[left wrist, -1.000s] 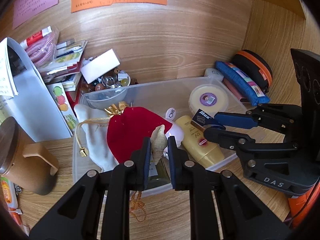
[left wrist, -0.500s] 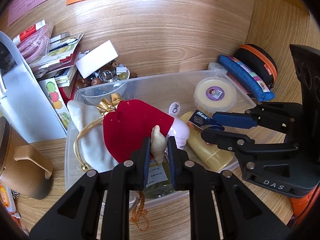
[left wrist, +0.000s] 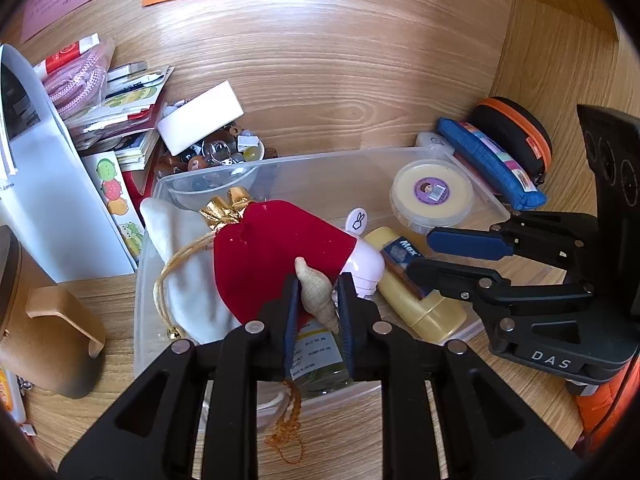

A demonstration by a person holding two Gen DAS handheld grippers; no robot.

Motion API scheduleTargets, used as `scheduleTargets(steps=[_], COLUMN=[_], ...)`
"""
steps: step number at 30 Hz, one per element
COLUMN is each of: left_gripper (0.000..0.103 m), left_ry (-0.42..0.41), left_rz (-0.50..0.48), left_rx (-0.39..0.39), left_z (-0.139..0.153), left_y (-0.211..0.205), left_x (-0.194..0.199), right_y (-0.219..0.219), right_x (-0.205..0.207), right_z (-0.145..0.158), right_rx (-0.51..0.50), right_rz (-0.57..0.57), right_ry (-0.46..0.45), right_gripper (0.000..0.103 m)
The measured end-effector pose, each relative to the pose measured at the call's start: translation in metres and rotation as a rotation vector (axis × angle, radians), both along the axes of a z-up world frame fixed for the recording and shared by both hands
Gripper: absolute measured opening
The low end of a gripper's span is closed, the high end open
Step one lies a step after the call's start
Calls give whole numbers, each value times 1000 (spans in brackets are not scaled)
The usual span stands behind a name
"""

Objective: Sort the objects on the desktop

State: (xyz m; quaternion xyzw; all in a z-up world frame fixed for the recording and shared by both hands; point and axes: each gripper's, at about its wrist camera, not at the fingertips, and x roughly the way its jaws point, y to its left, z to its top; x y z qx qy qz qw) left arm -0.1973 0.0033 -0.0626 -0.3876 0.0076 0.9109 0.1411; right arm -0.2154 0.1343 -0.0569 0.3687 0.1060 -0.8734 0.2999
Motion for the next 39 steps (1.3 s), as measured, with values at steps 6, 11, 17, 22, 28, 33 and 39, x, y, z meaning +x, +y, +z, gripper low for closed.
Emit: scheduleTargets(steps=[6,11,17,22,28,33,39], left_gripper=[29,29,36,46,58,64,75], left_ry=[18,27,37,77,137,165,209], left_rz=[4,6,13,20,43,51,61], left_rx=[-2,-7,-16,-33,-59,-65,-80], left_z=[4,7,12,22,34,44,55], left_y=[-1,0,2,3,2,3,6], left_x=[2,3,6,14,30,45,66], right_y=[1,4,8,11,19,29,40], right_x=[2,7,18,24,31,43,61], right_z=[1,9,26,33,41,52,63], right_rx=[-3,3,-14,-16,-28,-44,-67], right_rz=[1,-13,-19,-28,-62,-90,-117], right_ry=[-1,34,97,111,106,122,137], right_gripper=[26,30,48,50,68,76,82])
